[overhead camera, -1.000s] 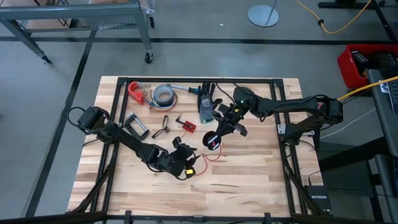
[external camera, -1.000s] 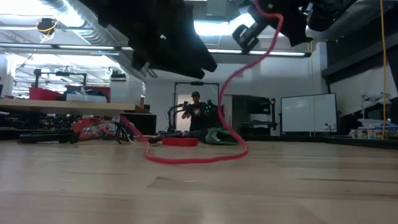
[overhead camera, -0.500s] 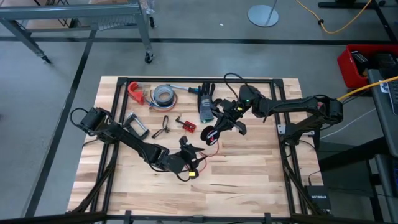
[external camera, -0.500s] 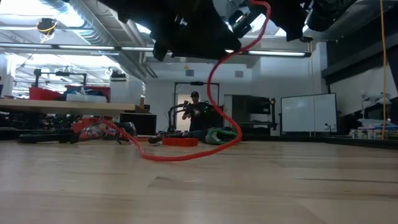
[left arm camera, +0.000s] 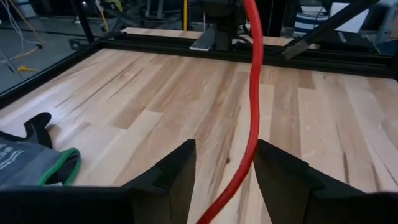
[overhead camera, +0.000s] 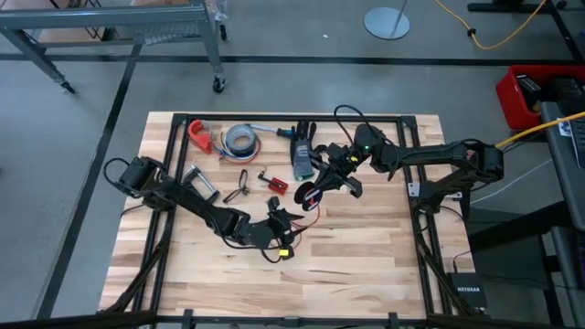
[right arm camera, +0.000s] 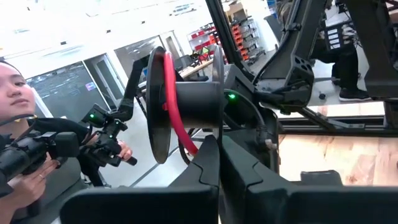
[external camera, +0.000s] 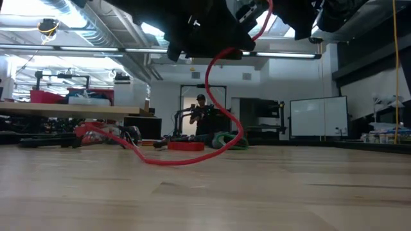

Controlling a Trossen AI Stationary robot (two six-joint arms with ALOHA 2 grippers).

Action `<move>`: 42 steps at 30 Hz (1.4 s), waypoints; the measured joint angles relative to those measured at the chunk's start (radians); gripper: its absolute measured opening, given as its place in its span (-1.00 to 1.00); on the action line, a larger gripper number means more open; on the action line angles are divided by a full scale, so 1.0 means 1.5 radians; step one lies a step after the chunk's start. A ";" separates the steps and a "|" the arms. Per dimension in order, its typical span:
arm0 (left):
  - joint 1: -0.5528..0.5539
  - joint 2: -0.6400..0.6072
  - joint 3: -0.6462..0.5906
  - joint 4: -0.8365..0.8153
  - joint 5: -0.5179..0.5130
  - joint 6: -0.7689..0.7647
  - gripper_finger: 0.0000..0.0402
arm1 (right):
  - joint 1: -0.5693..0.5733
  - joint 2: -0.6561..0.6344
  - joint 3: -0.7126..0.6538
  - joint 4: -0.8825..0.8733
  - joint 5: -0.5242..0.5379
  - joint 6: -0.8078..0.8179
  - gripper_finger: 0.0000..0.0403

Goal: Coil cords
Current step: Coil the orange wire into the black spool

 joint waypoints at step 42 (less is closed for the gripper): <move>-0.028 -0.042 0.000 -0.275 -0.072 -0.354 -0.99 | -0.110 0.000 0.000 -0.297 0.050 -0.138 -1.00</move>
